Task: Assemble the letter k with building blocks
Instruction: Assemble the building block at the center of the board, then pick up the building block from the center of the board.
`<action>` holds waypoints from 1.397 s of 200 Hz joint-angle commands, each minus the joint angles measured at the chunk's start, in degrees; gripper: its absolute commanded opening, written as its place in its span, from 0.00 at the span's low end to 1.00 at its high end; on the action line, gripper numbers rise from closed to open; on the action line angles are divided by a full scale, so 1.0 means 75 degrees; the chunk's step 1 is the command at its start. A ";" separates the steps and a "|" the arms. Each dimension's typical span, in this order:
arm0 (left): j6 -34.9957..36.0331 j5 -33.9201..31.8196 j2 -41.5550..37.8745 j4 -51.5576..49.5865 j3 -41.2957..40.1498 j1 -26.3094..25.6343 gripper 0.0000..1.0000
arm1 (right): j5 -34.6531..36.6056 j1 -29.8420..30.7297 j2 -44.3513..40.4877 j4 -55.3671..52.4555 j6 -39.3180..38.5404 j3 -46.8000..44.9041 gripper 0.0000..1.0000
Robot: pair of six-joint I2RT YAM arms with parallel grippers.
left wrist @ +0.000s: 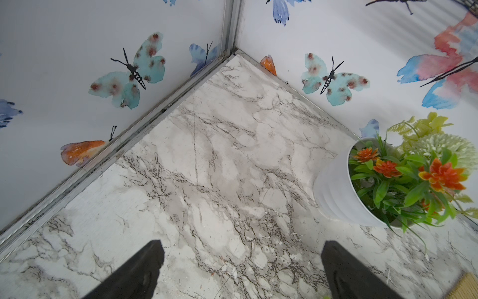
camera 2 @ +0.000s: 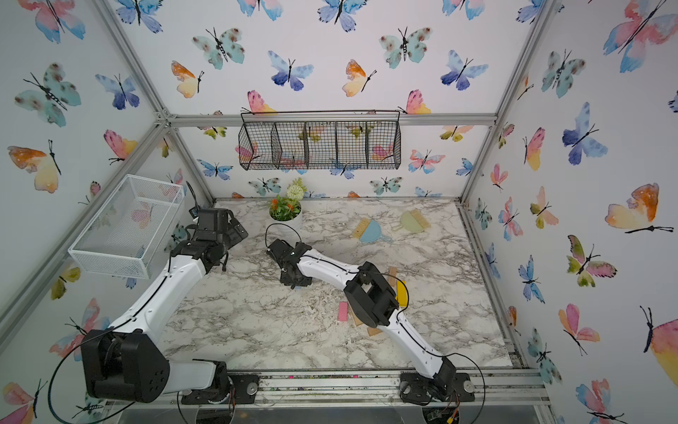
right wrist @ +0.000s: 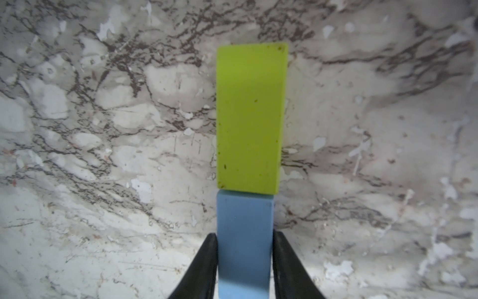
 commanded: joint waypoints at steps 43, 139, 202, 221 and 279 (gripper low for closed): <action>0.0017 0.0101 -0.0064 -0.0196 -0.0049 0.0062 0.98 | -0.0314 -0.0110 0.0137 0.0125 0.0164 -0.0516 0.42; 0.1012 0.1336 -0.0459 0.0334 -0.0353 -0.0382 0.97 | -0.0459 -0.0334 -0.2953 0.2694 -0.0361 -0.2744 0.52; 0.0383 0.0602 -0.0636 -0.0097 -0.1051 -0.3857 0.89 | -0.1156 -0.2637 -0.6095 0.3736 -0.1528 -0.6521 0.51; -0.0321 0.0594 -0.0255 -0.0467 -0.0894 -0.4965 0.88 | -0.0549 -0.3285 -0.6757 0.3368 -0.1672 -0.7112 0.51; -0.1832 0.1974 0.1560 -0.2167 0.0261 -0.6077 0.81 | -0.0634 -0.3953 -0.7366 0.2850 -0.1870 -0.7614 0.51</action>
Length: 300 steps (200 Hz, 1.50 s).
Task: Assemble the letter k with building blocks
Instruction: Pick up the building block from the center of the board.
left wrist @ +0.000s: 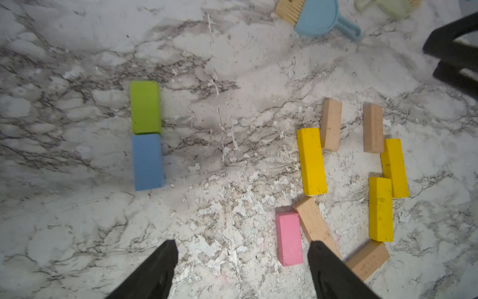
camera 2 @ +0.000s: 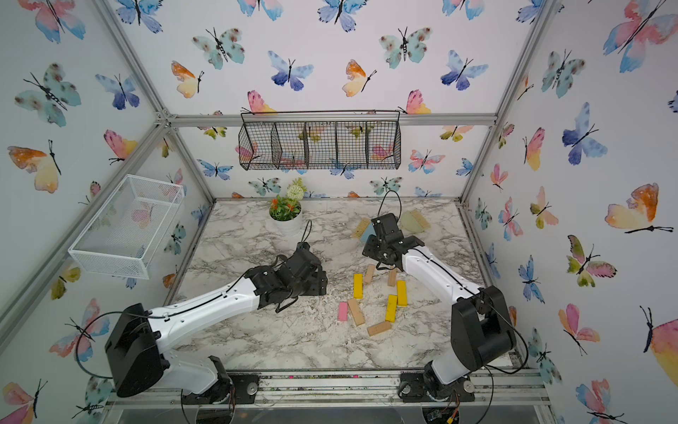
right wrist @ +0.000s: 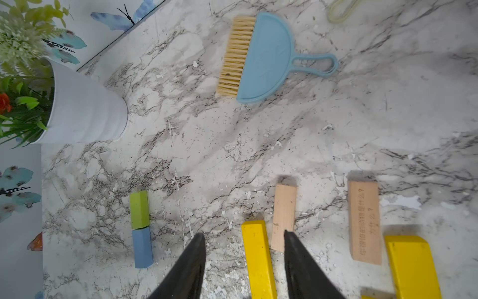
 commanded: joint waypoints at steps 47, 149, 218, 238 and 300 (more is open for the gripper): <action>-0.0587 0.1392 0.2220 -0.1705 0.1520 -0.0587 0.79 | -0.0208 -0.0003 -0.0428 0.0023 -0.0116 -0.0590 0.51; -0.0250 0.1866 0.3859 -0.1752 0.2246 -0.0955 0.70 | 0.0021 -0.0512 -0.0925 -0.0296 0.0013 -0.1213 0.51; -0.0167 0.1673 0.4383 -0.1957 0.2575 -0.0973 0.65 | -0.0105 -0.0632 -0.1003 -0.0237 -0.0057 -0.1381 0.51; -0.0219 0.1421 0.4502 -0.2196 0.2733 -0.1000 0.60 | -0.0158 -0.0641 -0.0991 -0.0197 -0.0042 -0.1416 0.51; -0.0345 0.1228 0.4591 -0.2341 0.2776 -0.1013 0.53 | -0.0339 -0.0644 -0.0956 -0.0095 0.0018 -0.1557 0.51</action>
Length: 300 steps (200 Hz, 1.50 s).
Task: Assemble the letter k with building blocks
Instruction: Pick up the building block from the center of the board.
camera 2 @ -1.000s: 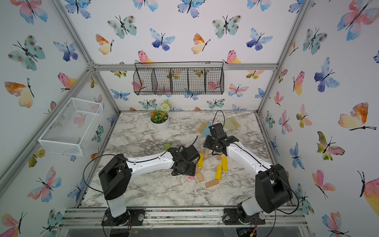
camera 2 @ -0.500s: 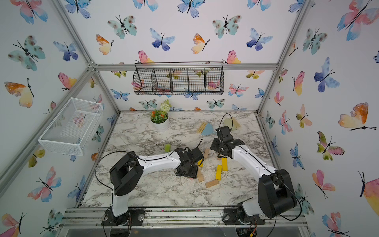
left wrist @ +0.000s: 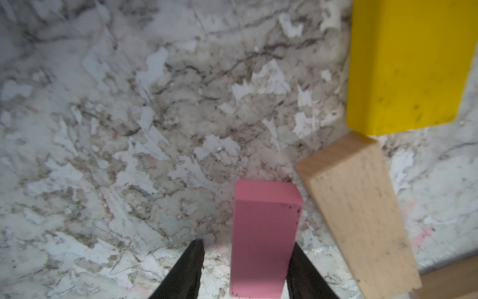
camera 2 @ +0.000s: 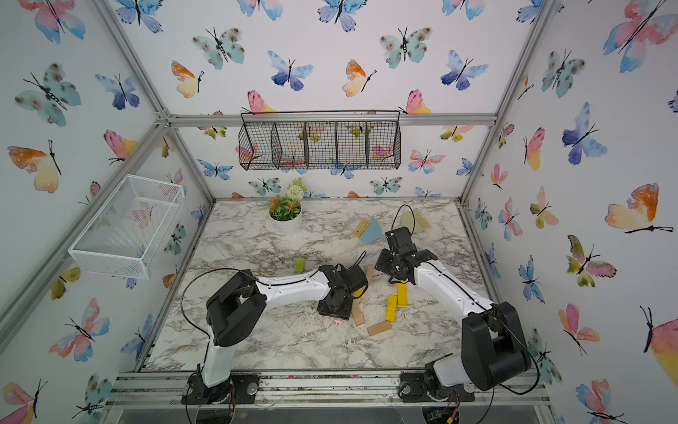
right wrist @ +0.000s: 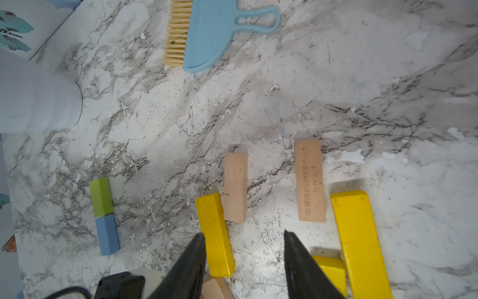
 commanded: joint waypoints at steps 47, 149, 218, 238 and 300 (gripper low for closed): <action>0.0127 -0.0319 0.0382 -0.0269 0.0327 -0.0083 0.58 | -0.0139 -0.0026 -0.0089 -0.0044 0.0044 -0.0115 0.51; 0.0201 -0.0284 0.0494 -0.0234 0.0403 -0.0096 0.30 | -0.0156 -0.0026 0.0034 -0.0078 0.0091 -0.0117 0.51; 0.0004 -0.0710 -0.0537 -0.0339 -0.0129 0.0417 0.28 | -0.0209 -0.0026 0.0071 -0.0016 0.0031 -0.0146 0.50; 0.0076 -0.0857 -0.1057 -0.0368 -0.0544 0.0835 0.28 | -0.0335 -0.0019 0.0157 0.0056 -0.0002 -0.0168 0.50; 0.0865 -0.0903 -0.2221 -0.0172 -0.1592 0.1830 0.28 | -0.0625 -0.0025 0.0346 0.0145 -0.0101 -0.0169 0.50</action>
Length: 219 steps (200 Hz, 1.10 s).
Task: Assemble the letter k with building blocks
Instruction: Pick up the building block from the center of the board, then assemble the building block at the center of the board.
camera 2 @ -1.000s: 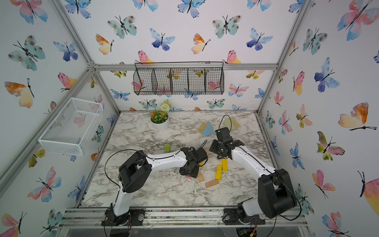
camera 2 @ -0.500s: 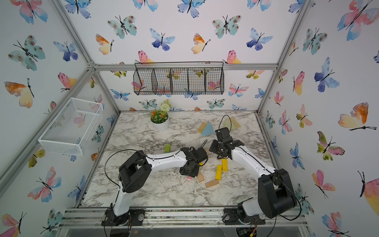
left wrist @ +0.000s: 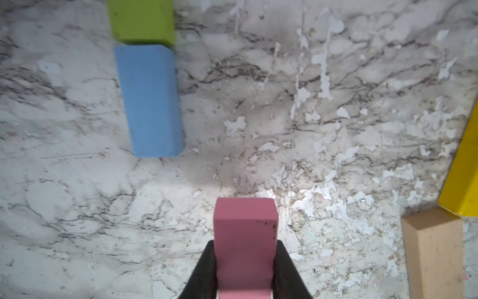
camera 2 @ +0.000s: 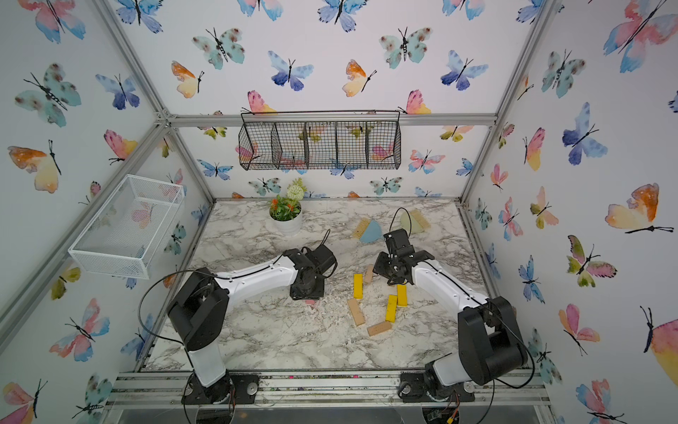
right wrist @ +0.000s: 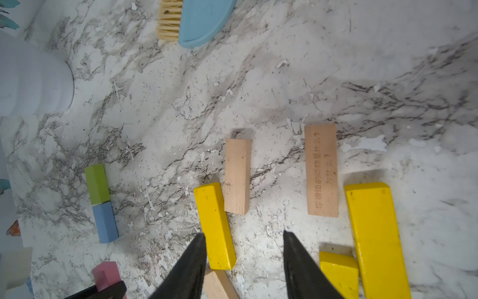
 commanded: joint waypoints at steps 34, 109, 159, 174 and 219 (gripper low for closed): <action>0.1112 -0.0065 -0.0607 -0.0041 -0.0742 0.0640 0.29 | -0.0252 -0.0023 0.0162 0.0093 -0.0178 -0.0087 0.50; 0.1667 0.0385 -0.0849 0.0637 -0.1432 0.1123 0.29 | -0.0354 -0.0023 0.0291 0.0154 -0.0166 -0.0074 0.50; 0.1668 0.0567 -0.0673 0.0938 -0.1561 0.1127 0.29 | -0.0446 -0.0023 0.0386 0.0154 -0.0174 -0.0034 0.50; 0.1668 0.0573 -0.0616 0.0997 -0.1569 0.1134 0.29 | -0.0457 -0.0023 0.0386 0.0154 -0.0174 -0.0019 0.50; 0.1621 0.0623 -0.0431 0.1127 -0.1643 0.1193 0.29 | -0.0465 -0.0023 0.0421 0.0143 -0.0191 0.0016 0.50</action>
